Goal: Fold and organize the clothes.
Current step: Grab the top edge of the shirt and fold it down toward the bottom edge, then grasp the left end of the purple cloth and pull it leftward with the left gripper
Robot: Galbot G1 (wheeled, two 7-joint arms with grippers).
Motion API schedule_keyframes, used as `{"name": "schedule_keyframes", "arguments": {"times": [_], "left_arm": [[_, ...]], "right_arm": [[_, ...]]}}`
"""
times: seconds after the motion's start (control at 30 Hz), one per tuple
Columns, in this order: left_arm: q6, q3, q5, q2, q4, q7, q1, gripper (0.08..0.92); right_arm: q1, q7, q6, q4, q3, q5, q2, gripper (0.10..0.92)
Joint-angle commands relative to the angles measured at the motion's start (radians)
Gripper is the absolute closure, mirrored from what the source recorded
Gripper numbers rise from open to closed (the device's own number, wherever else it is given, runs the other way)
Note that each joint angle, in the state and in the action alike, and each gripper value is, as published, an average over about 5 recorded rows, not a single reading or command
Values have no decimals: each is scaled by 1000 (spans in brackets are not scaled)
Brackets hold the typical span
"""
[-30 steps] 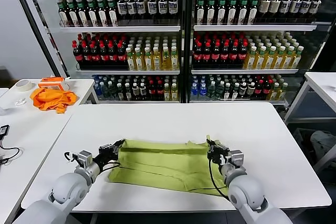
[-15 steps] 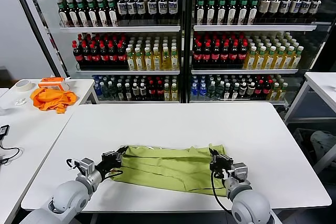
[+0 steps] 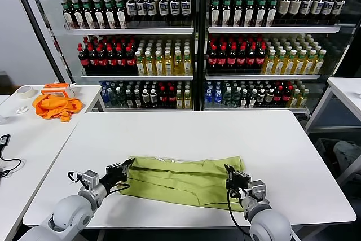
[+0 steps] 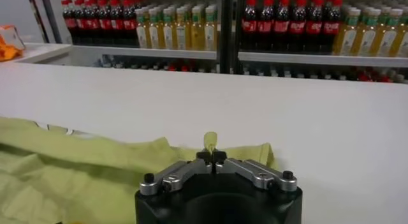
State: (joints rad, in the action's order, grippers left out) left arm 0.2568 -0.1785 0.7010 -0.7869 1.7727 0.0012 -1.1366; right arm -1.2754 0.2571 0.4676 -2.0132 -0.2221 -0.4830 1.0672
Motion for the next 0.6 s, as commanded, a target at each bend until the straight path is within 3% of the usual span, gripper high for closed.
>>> {"name": "schedule_keyframes", "arguments": {"times": [0.03,0.17,0.3,0.6], "left_arm": [[43,-8,-19,-1,13,-3,-12,908],[65,-20,-40,-7,23,-19,-12,835],[70,-47,-32,-16,58,-62,-15,714],[121,-45,33,-69,128,-282,-45,445]], "right_arm": [[-28,-16,-1,-7,-1,18,-3,914],[-50,-16,7,-23,-8,30,-2,866],[-83,-9,3,-59,-41,41,0,745],[-206,-13,-14,-129,-160,81,17,451]]}}
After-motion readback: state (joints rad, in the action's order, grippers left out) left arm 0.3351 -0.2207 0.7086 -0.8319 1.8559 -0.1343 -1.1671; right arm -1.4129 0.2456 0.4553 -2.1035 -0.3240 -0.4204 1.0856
